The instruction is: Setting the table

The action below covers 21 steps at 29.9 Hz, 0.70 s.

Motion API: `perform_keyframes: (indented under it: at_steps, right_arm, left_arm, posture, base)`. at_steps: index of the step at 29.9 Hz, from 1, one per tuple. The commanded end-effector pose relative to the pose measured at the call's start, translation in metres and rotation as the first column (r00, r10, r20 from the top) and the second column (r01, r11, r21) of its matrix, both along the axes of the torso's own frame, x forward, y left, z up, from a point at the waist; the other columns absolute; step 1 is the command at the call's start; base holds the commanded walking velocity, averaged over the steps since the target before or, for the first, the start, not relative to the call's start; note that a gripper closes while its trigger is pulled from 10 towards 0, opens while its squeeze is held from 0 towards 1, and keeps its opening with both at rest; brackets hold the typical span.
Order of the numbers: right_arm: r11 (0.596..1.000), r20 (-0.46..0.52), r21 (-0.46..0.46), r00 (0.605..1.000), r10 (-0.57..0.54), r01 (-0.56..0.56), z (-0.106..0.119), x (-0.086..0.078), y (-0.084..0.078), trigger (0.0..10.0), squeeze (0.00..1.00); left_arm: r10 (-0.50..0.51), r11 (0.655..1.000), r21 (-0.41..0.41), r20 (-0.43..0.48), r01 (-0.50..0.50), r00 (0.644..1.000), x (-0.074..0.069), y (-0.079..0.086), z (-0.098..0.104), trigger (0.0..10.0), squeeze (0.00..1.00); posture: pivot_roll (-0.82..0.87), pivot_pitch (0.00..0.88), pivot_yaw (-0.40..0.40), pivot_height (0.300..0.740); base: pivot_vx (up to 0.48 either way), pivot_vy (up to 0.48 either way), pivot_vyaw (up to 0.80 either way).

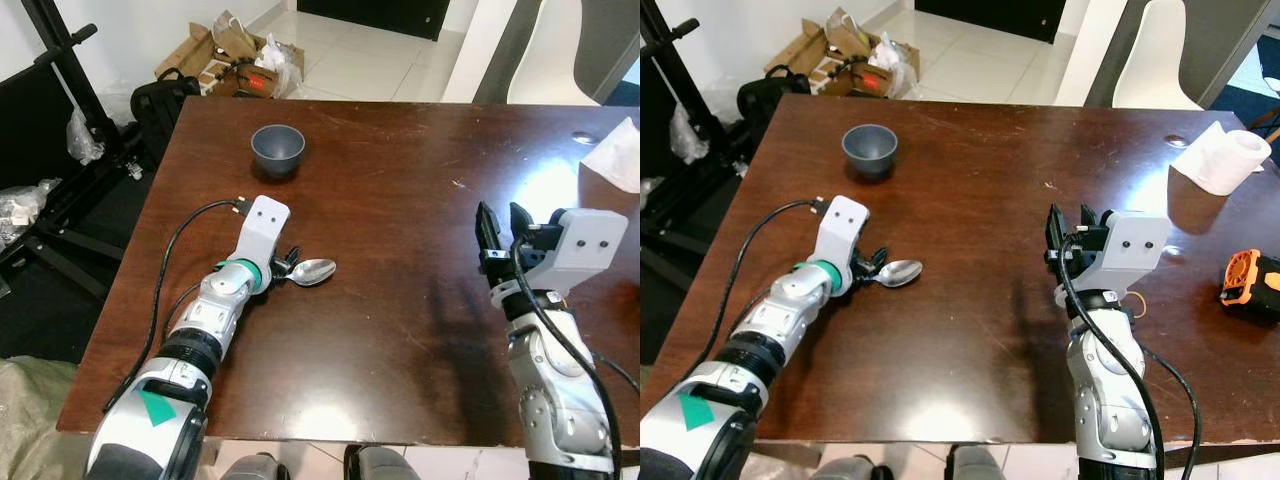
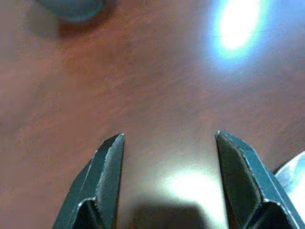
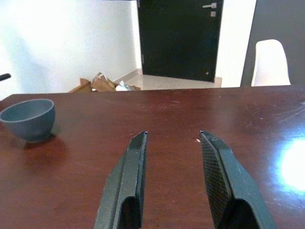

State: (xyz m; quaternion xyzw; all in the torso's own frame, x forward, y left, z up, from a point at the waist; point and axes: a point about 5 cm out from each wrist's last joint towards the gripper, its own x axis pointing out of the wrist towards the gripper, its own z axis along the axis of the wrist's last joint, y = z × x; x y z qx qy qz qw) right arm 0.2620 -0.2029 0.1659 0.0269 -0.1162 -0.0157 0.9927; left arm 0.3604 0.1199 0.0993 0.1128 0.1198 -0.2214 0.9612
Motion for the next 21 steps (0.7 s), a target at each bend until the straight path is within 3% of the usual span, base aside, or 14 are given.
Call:
perform_keyframes:
  at_steps: [1, 2, 3, 4, 5, 6, 9, 13, 16, 21]
  right_arm:
    - [1.0, 0.005, 0.006, 1.0, -0.008, 0.007, 0.001, -0.001, -0.001, 10.0, 0.0]
    - [1.0, 0.006, 0.006, 1.0, -0.006, 0.006, 0.001, -0.001, 0.0, 10.0, 0.0]
    - [1.0, 0.006, 0.006, 1.0, -0.006, 0.006, 0.001, -0.001, 0.0, 10.0, 0.0]
    - [1.0, 0.006, 0.007, 1.0, -0.006, 0.006, 0.001, -0.001, 0.0, 10.0, 0.0]
    - [1.0, 0.006, 0.007, 1.0, -0.006, 0.006, 0.001, -0.001, 0.0, 10.0, 0.0]
    - [1.0, 0.006, 0.008, 1.0, -0.006, 0.006, 0.001, 0.0, 0.0, 10.0, 0.0]
    - [1.0, 0.004, 0.011, 1.0, -0.004, 0.004, 0.0, -0.001, 0.002, 10.0, 0.0]
    - [1.0, 0.002, 0.012, 1.0, -0.004, 0.004, -0.001, -0.002, 0.002, 10.0, 0.0]
    - [1.0, 0.001, 0.012, 1.0, -0.005, 0.005, -0.001, -0.002, 0.001, 10.0, 0.0]
    - [1.0, 0.002, 0.01, 1.0, -0.004, 0.004, 0.0, -0.001, 0.0, 10.0, 0.0]
  left_arm:
    - [-0.077, 0.997, -0.012, 0.055, 0.078, 0.996, 0.003, -0.004, 0.014, 10.0, 0.0]
    - [-0.166, 0.986, 0.019, 0.09, 0.165, 0.982, 0.003, -0.003, 0.023, 10.0, 0.0]
    - [-0.166, 0.986, 0.019, 0.09, 0.165, 0.982, 0.003, -0.003, 0.023, 10.0, 0.0]
    - [-0.279, 0.959, 0.066, 0.095, 0.274, 0.956, 0.002, 0.002, 0.03, 10.0, 0.0]
    - [-0.279, 0.959, 0.066, 0.095, 0.274, 0.956, 0.002, 0.002, 0.03, 10.0, 0.0]
    - [-0.372, 0.926, 0.096, 0.073, 0.365, 0.925, 0.002, 0.009, 0.035, 10.0, 0.0]
    - [-0.494, 0.864, 0.109, -0.003, 0.491, 0.869, 0.002, 0.024, 0.044, 10.0, 0.0]
    - [-0.523, 0.833, 0.191, -0.038, 0.52, 0.851, 0.001, 0.03, 0.041, 10.0, 0.0]
    - [-0.495, 0.832, 0.261, -0.049, 0.489, 0.868, 0.003, 0.034, 0.035, 10.0, 0.0]
    - [-0.492, 0.821, 0.27, -0.114, 0.503, 0.863, -0.001, 0.035, 0.021, 10.0, 0.0]
  posture:
    - [-0.04, 0.014, 0.047, 0.74]
    - [-0.04, 0.013, 0.047, 0.74]
    - [-0.04, 0.013, 0.047, 0.74]
    - [-0.04, 0.012, 0.048, 0.74]
    - [-0.04, 0.012, 0.048, 0.74]
    - [-0.04, 0.013, 0.048, 0.74]
    - [-0.04, 0.015, 0.047, 0.74]
    - [-0.04, 0.014, 0.046, 0.74]
    - [-0.04, 0.015, 0.042, 0.74]
    - [-0.04, 0.015, 0.036, 0.74]
  base:
    - [0.0, 0.0, 0.0]
    - [0.0, 0.0, 0.0]
    - [0.0, 0.0, 0.0]
    - [0.0, 0.0, 0.0]
    - [0.0, 0.0, 0.0]
    - [0.0, 0.0, 0.0]
    - [0.0, 0.0, 0.0]
    - [0.0, 0.0, 0.0]
    - [0.0, 0.0, 0.0]
    - [0.0, 0.0, 0.0]
